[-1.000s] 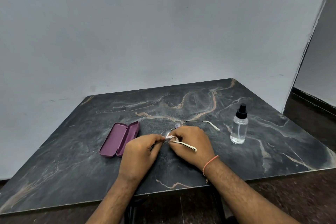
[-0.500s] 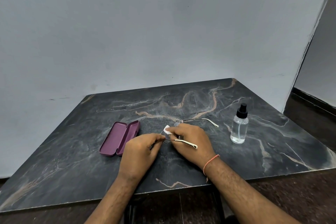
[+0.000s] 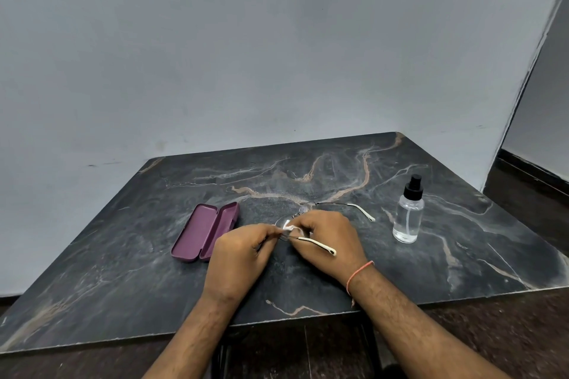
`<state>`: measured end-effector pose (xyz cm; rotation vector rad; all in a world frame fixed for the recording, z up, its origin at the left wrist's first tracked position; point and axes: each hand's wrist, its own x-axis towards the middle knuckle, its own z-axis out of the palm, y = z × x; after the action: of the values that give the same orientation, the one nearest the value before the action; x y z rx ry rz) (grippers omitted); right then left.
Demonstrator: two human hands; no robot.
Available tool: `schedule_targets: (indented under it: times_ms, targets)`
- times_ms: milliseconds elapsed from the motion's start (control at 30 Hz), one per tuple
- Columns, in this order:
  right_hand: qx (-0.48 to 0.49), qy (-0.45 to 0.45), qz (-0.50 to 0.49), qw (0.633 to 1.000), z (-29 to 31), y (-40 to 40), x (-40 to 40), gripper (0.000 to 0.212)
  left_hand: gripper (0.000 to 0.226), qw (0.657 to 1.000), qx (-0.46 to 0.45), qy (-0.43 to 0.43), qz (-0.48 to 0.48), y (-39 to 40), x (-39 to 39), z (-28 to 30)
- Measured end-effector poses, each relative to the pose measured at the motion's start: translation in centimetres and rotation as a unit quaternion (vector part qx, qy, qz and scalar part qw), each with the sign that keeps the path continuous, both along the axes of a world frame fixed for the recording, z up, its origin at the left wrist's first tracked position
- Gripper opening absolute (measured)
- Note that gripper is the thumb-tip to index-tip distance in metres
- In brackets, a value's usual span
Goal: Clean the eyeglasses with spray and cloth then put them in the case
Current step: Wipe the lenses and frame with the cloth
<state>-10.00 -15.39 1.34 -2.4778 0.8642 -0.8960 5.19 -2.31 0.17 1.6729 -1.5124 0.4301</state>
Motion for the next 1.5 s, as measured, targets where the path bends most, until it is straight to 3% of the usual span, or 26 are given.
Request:
schedule_targets:
  times_ms: [100, 267, 433, 633, 833, 1033, 1167, 1333, 1500]
  targets:
    - [-0.026, -0.002, -0.027, 0.999, -0.26, -0.34, 0.23, 0.034, 0.019, 1.0, -0.005, 0.003, -0.001, -0.06, -0.05, 0.02]
    - [0.029, -0.028, 0.04, 0.998, 0.04, 0.15, -0.13, 0.033, 0.021, 1.0, 0.003, 0.003, 0.003, 0.0, 0.07, 0.0]
    - [-0.003, -0.006, -0.022, 1.0, -0.16, -0.41, 0.08, 0.037, 0.02, 1.0, -0.003, -0.001, -0.003, 0.0, -0.02, 0.04]
    - [0.038, -0.017, 0.023, 0.999, -0.1, 0.17, -0.11, 0.033, 0.022, 1.0, 0.001, 0.001, 0.002, 0.04, 0.01, 0.08]
    - [-0.024, 0.003, -0.027, 0.999, -0.38, -0.51, 0.25, 0.037, 0.019, 1.0, 0.0, 0.007, 0.009, 0.04, -0.07, 0.15]
    - [0.021, 0.015, 0.014, 1.0, -0.34, 0.13, -0.13, 0.032, 0.023, 1.0, 0.004, 0.01, 0.015, 0.02, -0.06, 0.16]
    - [-0.004, 0.015, 0.038, 0.999, -0.12, 0.22, -0.09, 0.039, 0.024, 1.0, 0.002, 0.012, 0.014, 0.01, -0.09, 0.25]
    - [-0.023, 0.026, -0.022, 0.999, -0.62, -0.15, 0.21, 0.039, 0.022, 1.0, -0.004, 0.008, 0.018, 0.08, -0.23, 0.28]
    - [-0.033, 0.024, 0.031, 0.999, -0.42, 0.05, -0.02, 0.038, 0.023, 1.0, 0.002, 0.008, 0.023, 0.06, -0.2, 0.32]
